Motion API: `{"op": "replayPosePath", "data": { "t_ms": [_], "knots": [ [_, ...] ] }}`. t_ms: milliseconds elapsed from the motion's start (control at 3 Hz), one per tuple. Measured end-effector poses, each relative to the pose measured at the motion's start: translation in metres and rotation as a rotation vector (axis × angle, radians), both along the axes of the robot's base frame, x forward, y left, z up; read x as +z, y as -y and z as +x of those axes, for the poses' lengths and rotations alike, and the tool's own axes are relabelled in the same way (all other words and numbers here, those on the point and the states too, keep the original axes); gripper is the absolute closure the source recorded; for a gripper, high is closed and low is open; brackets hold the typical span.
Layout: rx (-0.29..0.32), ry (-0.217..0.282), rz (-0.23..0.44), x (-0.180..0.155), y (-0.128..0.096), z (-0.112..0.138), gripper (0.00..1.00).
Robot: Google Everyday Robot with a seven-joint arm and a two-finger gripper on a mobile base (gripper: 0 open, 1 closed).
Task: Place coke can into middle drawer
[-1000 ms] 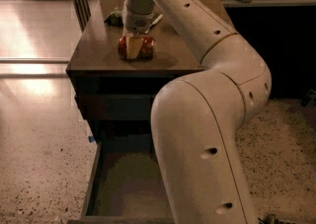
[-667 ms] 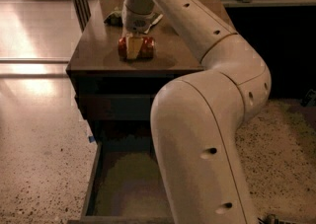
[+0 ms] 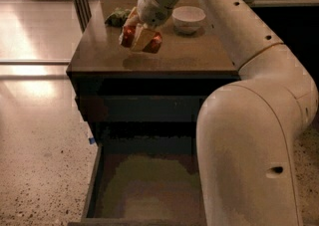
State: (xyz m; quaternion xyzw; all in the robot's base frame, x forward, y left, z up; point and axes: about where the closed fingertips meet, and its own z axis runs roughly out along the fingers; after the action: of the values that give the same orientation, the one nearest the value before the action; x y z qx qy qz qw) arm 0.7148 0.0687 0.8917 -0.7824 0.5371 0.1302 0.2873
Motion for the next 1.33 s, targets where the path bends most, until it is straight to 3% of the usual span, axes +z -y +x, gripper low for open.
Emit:
{"op": "replayPosePath", "data": {
  "t_ms": [333, 667, 1000, 1333],
  "knots": [
    [-0.015, -0.002, 0.081, 0.055, 0.035, -0.079, 1.0],
    [-0.023, -0.027, 0.137, 0.07, 0.036, -0.14, 1.0],
    [-0.01, -0.083, 0.099, 0.039, 0.036, -0.156, 1.0],
    [-0.01, -0.083, 0.098, 0.039, 0.036, -0.156, 1.0]
  ]
}}
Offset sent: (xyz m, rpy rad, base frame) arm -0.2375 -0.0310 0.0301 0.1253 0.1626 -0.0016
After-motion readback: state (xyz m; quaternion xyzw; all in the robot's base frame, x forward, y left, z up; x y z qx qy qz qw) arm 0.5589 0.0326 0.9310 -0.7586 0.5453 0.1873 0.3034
